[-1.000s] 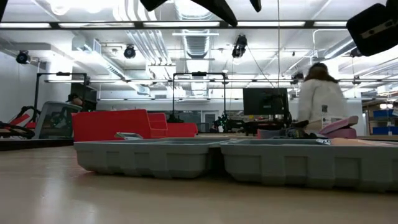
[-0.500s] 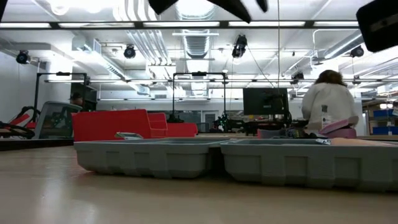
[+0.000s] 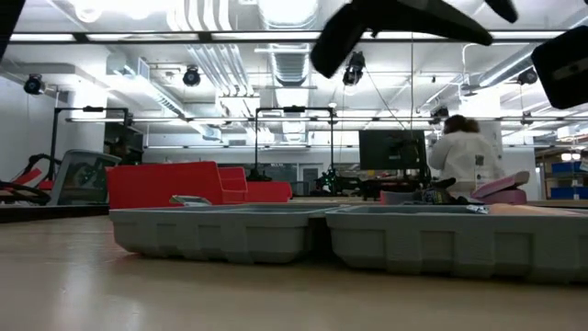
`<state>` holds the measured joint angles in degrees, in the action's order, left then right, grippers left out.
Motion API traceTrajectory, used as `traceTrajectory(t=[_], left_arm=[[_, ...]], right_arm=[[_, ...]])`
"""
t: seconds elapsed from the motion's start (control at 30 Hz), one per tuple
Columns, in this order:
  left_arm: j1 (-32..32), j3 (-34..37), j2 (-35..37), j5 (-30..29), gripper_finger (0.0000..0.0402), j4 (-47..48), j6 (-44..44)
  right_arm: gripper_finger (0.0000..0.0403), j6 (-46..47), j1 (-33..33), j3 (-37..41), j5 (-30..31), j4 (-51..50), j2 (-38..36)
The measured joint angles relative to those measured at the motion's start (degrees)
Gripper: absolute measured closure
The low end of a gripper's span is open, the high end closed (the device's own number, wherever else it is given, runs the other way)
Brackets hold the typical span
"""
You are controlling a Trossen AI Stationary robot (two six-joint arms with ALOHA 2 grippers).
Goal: Prefit tool cases
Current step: Put the transparent flathead screwdriver into the prefit tool case
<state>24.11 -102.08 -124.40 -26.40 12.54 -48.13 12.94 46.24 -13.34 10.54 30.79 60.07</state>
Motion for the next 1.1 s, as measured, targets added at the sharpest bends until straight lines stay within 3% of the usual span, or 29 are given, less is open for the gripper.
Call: traceTrajectory(t=[0.27, 0.6, 0.87, 1.1], left_arm=[[-2.97, 2.78, 0.92, 5.2, 0.0324, -9.76, 6.99], [-5.24, 2.9, 1.11, 9.05, 0.0326, -14.61, 13.5], [-6.59, 3.26, 2.46, 12.48, 0.0366, -16.5, 18.08], [-8.84, 11.23, 8.92, 12.78, 0.038, -22.42, 22.41]], right_arm=[[0.038, -2.03, 0.91, -0.01, -0.65, 0.05, -1.09], [0.038, -5.9, 1.9, 0.41, -2.74, 0.24, -7.41], [0.038, -10.31, 1.89, 1.79, -5.05, 2.53, -13.89], [0.038, -14.78, 1.75, 2.82, -5.0, 2.51, -19.65]])
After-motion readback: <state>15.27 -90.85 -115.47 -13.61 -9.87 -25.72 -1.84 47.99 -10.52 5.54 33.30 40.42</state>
